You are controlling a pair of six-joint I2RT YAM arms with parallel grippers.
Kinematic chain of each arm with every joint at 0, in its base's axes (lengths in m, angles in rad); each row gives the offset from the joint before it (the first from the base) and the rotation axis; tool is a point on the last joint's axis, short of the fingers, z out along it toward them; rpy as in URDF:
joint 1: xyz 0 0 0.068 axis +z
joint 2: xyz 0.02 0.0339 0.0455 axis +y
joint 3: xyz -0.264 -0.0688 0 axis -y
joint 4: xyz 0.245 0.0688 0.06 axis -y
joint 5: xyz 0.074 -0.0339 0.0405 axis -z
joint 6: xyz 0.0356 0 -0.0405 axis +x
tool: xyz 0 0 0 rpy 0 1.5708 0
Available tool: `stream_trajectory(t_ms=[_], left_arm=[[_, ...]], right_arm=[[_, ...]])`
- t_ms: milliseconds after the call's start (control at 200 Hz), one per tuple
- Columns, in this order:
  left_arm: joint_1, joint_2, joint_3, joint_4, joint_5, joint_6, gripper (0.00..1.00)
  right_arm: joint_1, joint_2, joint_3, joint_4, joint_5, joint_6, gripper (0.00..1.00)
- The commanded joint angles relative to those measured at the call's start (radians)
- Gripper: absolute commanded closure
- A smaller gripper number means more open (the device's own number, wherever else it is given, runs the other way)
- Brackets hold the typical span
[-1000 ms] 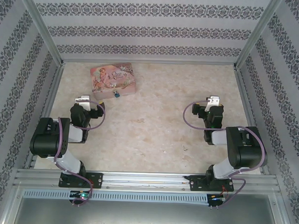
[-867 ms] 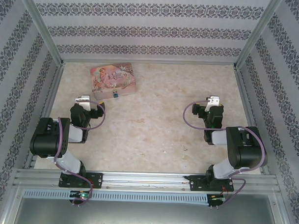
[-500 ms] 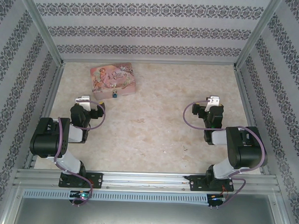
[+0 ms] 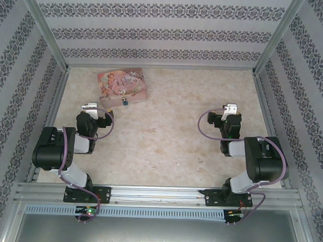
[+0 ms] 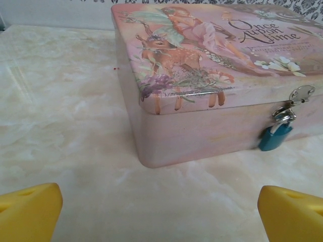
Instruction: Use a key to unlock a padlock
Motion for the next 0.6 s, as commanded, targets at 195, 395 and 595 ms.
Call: stream_trajectory(t_ms=[195,395,595], left_arm=[[-0.017,-0.147,-0.034,-0.032,-0.086,-0.005,0.01],[-0.017,-0.478,-0.004,-0.345,-0.185,-0.058,0.01],[-0.015,-0.675,0.140,-0.741,-0.195,-0.140,0.01]], right_arm=[[-0.008,-0.098,0.018,-0.062,0.033,0.020,0.02],[-0.008,-0.338,0.065,-0.355,0.012,0.023,0.02],[0.004,-0.502,0.205,-0.715,-0.077,0.119,0.01]])
